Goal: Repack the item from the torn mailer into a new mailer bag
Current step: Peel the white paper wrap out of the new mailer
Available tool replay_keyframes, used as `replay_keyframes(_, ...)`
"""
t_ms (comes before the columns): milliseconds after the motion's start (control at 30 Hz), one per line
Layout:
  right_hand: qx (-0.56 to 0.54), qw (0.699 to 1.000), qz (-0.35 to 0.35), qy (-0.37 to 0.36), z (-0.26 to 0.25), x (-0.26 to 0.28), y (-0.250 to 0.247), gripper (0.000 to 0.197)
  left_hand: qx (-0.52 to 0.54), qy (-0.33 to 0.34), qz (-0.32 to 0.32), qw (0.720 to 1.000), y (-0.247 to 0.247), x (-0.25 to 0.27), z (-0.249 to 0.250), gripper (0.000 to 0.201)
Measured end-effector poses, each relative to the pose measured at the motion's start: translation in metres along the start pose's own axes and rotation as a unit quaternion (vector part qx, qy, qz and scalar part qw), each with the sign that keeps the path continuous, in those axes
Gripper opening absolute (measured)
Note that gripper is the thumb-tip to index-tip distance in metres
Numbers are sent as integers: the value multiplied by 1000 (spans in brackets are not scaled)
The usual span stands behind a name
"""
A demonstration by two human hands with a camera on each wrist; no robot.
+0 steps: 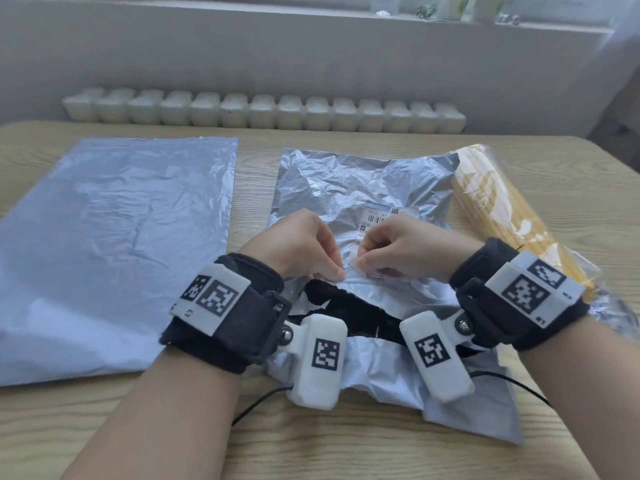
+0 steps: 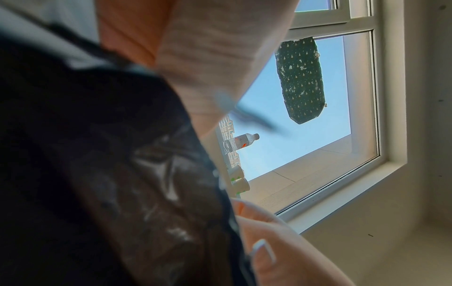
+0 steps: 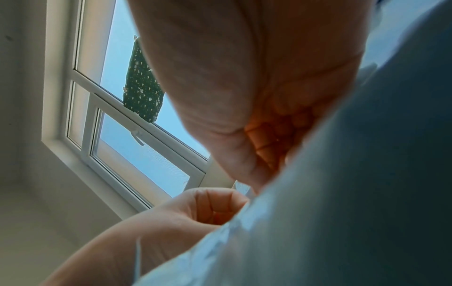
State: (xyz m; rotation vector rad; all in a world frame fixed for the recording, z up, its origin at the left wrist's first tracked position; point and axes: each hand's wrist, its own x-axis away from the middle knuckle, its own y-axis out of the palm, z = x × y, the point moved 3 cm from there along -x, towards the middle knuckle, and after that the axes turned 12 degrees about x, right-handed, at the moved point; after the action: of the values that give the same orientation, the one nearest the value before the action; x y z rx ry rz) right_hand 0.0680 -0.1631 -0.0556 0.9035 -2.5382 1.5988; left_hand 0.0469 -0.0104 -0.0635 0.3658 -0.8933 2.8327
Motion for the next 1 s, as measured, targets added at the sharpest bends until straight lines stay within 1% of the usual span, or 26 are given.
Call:
replay_keyframes(167, -12, 1000, 13, 18, 5, 1, 1, 21, -5, -1, -1, 1000, 0, 0, -1, 10)
replay_keyframes(267, -3, 1000, 9, 5, 4, 2, 1, 24, -7, 1, -3, 1000, 0, 0, 0, 9)
replay_keyframes(333, 17, 1000, 0, 3, 3, 4, 1, 19, -7, 6, -1, 1000, 0, -1, 0, 10)
replay_keyframes(433, 36, 999, 0, 13, 1, 4, 1, 8, -24, 15, 12, 1000, 1, -2, 0, 19)
replay_keyframes(633, 45, 999, 6, 24, 0, 3, 1, 14, -35, 27, 7, 999, 3, -3, -1, 21)
replay_keyframes(767, 28, 999, 3, 29, 2, 2, 1, 10, -38, 28, 8, 999, 3, -4, -2, 21)
replay_keyframes(867, 10, 999, 21, 43, 9, 1, -2, 15, -34, 24, 5, 999, 3, -4, -2, 20)
replay_keyframes(933, -11, 999, 26, 45, 12, 2, -3, 14, -33, 25, 2, 999, 3, -3, -2, 19)
replay_keyframes(967, -20, 999, 26, 42, 12, 3, -3, 20, -33, 25, -2, 999, 3, -2, -1, 18)
replay_keyframes(1000, -23, 999, 22, 41, 13, 5, -4, 30, -32, 23, -9, 999, 2, -2, 0, 17)
